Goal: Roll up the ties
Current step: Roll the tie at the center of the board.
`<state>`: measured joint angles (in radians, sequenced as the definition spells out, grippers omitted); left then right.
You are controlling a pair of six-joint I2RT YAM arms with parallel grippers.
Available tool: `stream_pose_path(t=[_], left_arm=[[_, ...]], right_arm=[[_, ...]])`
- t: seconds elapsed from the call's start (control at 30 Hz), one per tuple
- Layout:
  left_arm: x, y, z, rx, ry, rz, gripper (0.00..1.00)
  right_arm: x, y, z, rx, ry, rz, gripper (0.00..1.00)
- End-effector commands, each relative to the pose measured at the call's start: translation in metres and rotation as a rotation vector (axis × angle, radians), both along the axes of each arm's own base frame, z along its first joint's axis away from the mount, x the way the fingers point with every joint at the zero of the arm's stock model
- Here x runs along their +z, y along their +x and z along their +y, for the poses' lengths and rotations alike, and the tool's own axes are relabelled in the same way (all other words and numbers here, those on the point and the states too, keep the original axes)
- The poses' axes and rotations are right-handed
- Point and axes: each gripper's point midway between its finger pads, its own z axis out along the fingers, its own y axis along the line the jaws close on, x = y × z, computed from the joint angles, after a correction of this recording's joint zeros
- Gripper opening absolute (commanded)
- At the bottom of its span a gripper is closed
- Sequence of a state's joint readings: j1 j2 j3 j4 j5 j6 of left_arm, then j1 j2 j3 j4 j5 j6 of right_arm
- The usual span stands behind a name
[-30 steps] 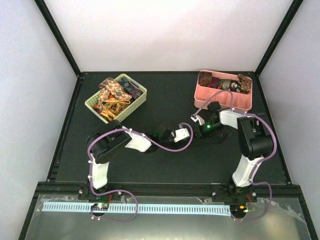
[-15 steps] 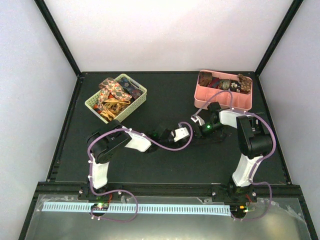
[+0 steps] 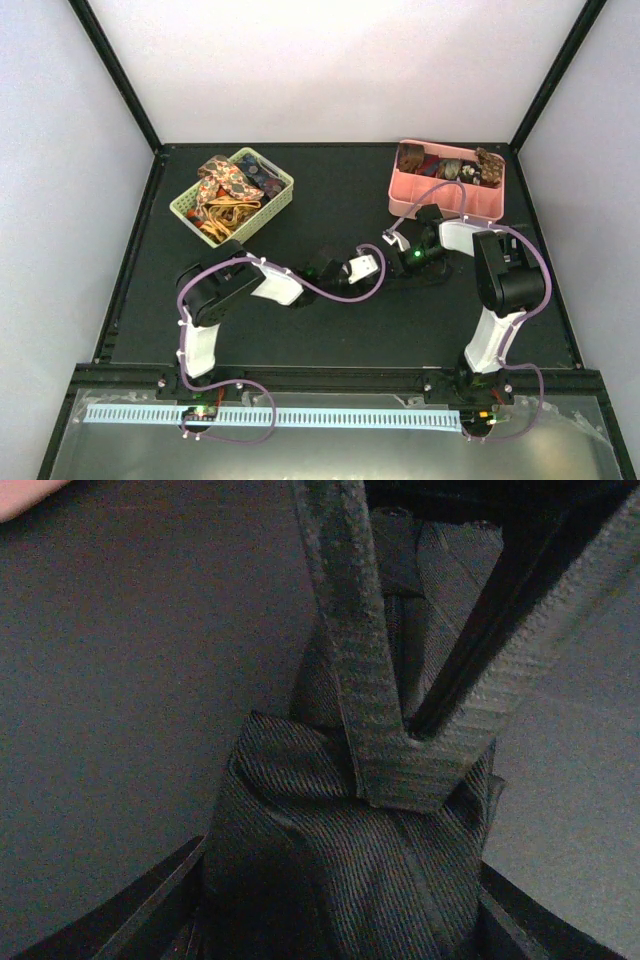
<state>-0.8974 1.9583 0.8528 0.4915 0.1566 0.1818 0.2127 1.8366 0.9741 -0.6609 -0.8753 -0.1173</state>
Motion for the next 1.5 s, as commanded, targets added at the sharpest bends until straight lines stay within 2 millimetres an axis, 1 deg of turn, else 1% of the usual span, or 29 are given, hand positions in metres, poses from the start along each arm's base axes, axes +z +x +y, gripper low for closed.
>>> stream_pose_path(t=[0.0, 0.1, 0.3, 0.4, 0.57, 0.67, 0.83, 1.03, 1.13, 1.2, 1.23, 1.3, 1.33, 1.4, 1.47], left_arm=[[0.019, -0.001, -0.008, -0.024, -0.077, -0.059, 0.58], [0.022, -0.005, -0.007, -0.038, -0.087, -0.063, 0.57], [0.024, -0.005, -0.011, -0.057, -0.101, -0.070, 0.57], [0.022, -0.006, -0.015, -0.075, -0.103, -0.063, 0.61], [0.021, -0.006, -0.015, -0.078, -0.102, -0.064, 0.63], [0.022, -0.001, -0.014, -0.054, -0.097, -0.072, 0.57], [0.020, 0.010, -0.014, -0.006, -0.078, -0.081, 0.43], [0.014, 0.010, -0.010, 0.001, -0.048, -0.082, 0.28], [0.008, 0.008, -0.007, -0.002, -0.026, -0.076, 0.24], [0.006, 0.007, -0.006, -0.004, -0.018, -0.071, 0.23], [0.005, 0.006, -0.006, -0.005, -0.018, -0.067, 0.27], [0.008, 0.004, -0.003, -0.004, -0.029, -0.065, 0.48], [0.013, 0.002, -0.002, -0.011, -0.051, -0.071, 0.56], [0.022, -0.002, 0.001, -0.023, -0.093, -0.076, 0.65], [0.026, -0.004, 0.003, -0.035, -0.129, -0.057, 0.69]], right_arm=[[-0.010, -0.008, -0.002, 0.004, -0.022, 0.038, 0.02], [-0.011, -0.008, -0.002, 0.003, -0.024, 0.039, 0.02], [-0.011, -0.007, -0.002, 0.001, -0.023, 0.043, 0.02], [-0.011, -0.007, -0.002, 0.002, -0.024, 0.041, 0.03], [-0.012, -0.007, -0.002, 0.001, -0.023, 0.046, 0.03], [-0.012, -0.007, -0.001, 0.002, -0.022, 0.048, 0.03], [-0.011, -0.008, -0.001, 0.003, -0.021, 0.051, 0.05], [-0.012, -0.008, -0.002, 0.004, -0.026, 0.052, 0.06], [-0.012, -0.008, -0.003, 0.006, -0.030, 0.053, 0.09], [-0.013, -0.008, -0.004, 0.006, -0.038, 0.053, 0.09], [-0.014, -0.008, -0.005, 0.006, -0.043, 0.051, 0.08], [-0.019, -0.006, -0.009, -0.002, -0.070, 0.048, 0.02], [-0.022, -0.006, -0.011, -0.007, -0.080, 0.050, 0.02], [-0.028, -0.006, -0.014, -0.011, -0.098, 0.059, 0.02], [-0.032, -0.007, -0.017, -0.012, -0.120, 0.064, 0.02]])
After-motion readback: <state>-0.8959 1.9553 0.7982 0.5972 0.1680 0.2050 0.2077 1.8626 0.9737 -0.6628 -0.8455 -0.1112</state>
